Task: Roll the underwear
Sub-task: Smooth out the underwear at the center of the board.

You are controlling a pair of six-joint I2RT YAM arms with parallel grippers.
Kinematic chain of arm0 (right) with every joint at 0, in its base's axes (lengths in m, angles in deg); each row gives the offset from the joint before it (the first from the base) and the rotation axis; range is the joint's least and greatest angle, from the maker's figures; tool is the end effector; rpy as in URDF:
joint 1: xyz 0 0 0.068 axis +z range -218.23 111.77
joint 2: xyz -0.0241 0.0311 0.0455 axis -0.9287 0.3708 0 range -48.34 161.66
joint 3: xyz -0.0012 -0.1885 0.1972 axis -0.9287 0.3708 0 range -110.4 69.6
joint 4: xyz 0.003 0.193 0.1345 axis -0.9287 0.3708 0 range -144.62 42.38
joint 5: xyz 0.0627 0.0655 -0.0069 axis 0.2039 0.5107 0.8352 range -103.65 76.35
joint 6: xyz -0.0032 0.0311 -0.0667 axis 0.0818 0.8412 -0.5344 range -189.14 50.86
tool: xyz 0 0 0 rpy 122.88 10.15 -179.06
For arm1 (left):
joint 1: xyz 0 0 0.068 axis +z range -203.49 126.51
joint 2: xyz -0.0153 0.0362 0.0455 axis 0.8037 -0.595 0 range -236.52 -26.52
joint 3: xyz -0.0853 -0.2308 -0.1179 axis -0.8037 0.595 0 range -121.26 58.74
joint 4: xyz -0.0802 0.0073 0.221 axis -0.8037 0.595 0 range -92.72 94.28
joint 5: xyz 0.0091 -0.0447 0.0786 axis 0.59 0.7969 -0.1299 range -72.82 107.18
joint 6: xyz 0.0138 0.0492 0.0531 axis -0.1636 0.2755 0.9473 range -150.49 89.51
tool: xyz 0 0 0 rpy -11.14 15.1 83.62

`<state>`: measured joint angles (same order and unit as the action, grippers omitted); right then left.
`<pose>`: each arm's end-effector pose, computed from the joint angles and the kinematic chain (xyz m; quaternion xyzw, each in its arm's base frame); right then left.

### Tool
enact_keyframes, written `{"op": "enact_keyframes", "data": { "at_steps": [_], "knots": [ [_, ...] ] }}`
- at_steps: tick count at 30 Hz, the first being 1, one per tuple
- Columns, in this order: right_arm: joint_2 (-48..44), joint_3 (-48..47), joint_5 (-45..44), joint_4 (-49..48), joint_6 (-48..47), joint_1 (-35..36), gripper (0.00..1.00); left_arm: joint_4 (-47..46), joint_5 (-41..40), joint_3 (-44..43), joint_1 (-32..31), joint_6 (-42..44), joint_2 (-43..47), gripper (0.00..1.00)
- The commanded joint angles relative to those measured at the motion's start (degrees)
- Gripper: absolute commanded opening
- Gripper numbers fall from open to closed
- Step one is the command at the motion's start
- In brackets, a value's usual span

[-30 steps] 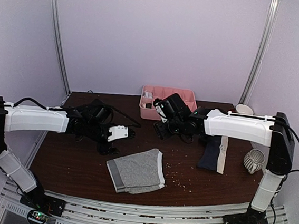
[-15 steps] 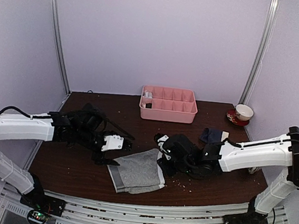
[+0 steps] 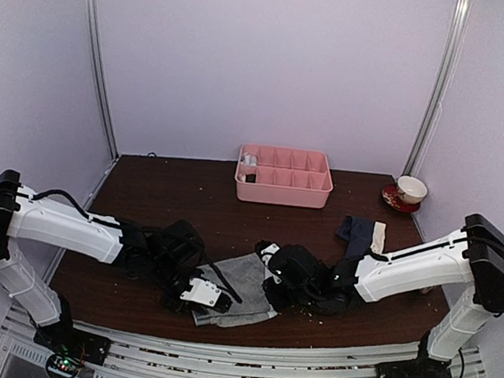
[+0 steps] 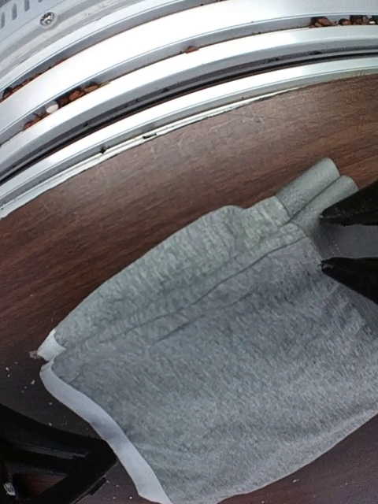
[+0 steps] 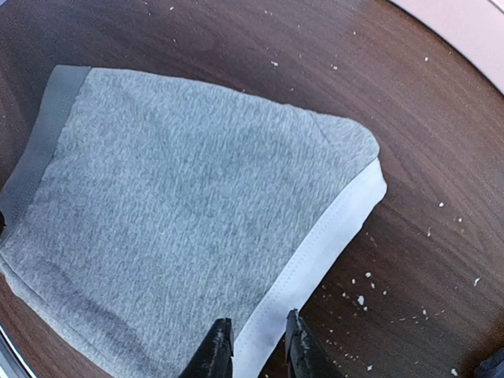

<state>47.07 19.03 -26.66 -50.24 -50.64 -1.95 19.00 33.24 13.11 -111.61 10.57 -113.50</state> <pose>0.1448 0.2950 0.1645 -0.3411 0.8675 0.1550 0.3273 0.1274 -0.2372 0.1602 0.7543 0.5995 -0.1685 0.2079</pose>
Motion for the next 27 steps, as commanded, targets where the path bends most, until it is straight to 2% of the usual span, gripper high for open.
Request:
{"op": "enact_keyframes", "data": {
  "at_steps": [1,12,22,25,27],
  "knots": [
    [1.28,2.22,1.17,-2.36,1.56,0.46,0.23,-1.9,1.33,1.05,-0.39,0.89,-1.1,0.16],
    [3.8,4.33,1.35,-0.28,3.02,1.4,0.14,-1.02,1.76,1.15,-2.3,1.52,-6.0,0.16],
    [5.66,2.97,-8.1,7.52,3.7,1.47,0.11,2.66,3.79,0.64,-2.6,3.82,-5.55,0.16],
    [4.89,1.61,-8.34,7.76,2.53,1.4,0.11,2.83,4.41,-0.44,-2.6,3.79,-4.31,0.25],
    [4.18,0.07,-8.59,8.38,1.69,1.42,0.12,2.85,4.34,-1.72,-2.54,3.47,-3.15,0.36]
  ]
}}
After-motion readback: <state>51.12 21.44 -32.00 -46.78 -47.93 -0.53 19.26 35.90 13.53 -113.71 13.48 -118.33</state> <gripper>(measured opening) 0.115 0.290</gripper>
